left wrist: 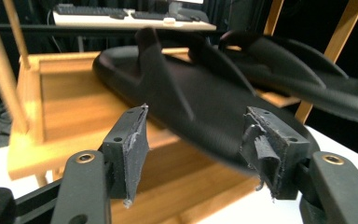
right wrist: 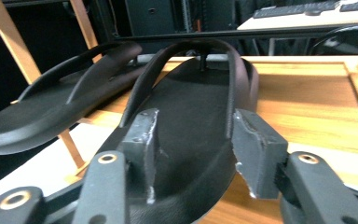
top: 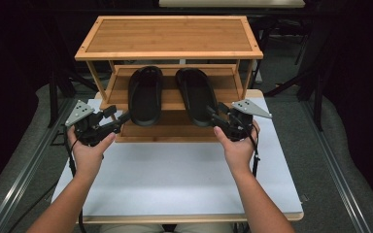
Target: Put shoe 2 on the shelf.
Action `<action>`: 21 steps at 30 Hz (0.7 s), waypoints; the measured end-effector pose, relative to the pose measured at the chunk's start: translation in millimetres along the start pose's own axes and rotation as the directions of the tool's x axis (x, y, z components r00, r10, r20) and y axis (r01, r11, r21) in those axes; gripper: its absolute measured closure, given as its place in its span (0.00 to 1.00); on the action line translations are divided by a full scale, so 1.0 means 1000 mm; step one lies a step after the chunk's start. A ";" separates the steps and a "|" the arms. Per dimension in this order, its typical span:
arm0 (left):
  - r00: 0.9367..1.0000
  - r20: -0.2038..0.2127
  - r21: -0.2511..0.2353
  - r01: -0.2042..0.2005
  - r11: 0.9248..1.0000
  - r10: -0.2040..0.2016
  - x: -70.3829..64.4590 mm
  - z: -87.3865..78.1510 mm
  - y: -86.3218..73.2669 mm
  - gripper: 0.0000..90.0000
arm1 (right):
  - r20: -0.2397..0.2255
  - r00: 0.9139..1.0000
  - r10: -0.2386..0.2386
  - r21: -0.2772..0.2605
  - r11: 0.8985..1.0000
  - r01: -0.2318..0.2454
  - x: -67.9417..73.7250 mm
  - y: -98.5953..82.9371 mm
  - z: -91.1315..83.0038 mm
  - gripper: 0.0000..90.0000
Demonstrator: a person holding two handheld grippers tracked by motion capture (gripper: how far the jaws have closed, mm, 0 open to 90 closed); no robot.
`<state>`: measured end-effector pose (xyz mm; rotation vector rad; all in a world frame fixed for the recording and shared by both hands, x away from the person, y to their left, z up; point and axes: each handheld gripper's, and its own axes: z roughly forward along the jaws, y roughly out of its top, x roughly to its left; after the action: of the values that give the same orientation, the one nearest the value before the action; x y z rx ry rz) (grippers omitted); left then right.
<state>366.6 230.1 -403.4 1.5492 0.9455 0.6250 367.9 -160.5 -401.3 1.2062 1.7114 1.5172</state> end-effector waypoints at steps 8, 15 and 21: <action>0.999 -0.005 0.019 0.031 0.999 -0.031 -0.005 0.026 0.004 0.40 | 0.036 0.999 -0.007 0.018 1.000 0.006 -0.002 -0.003 0.006 0.52; 0.999 -0.026 0.068 0.027 0.997 -0.025 -0.008 0.043 -0.001 0.39 | 0.022 1.000 -0.004 0.013 1.000 0.004 0.005 -0.008 0.013 0.51; 1.000 -0.009 0.080 0.017 0.997 -0.017 -0.006 0.048 0.001 0.40 | 0.018 1.000 -0.023 0.004 1.000 0.023 0.018 -0.010 0.021 0.50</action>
<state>402.7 199.2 -411.4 1.6085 0.9991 0.5878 375.0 -134.9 -413.1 1.1946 1.7107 1.4858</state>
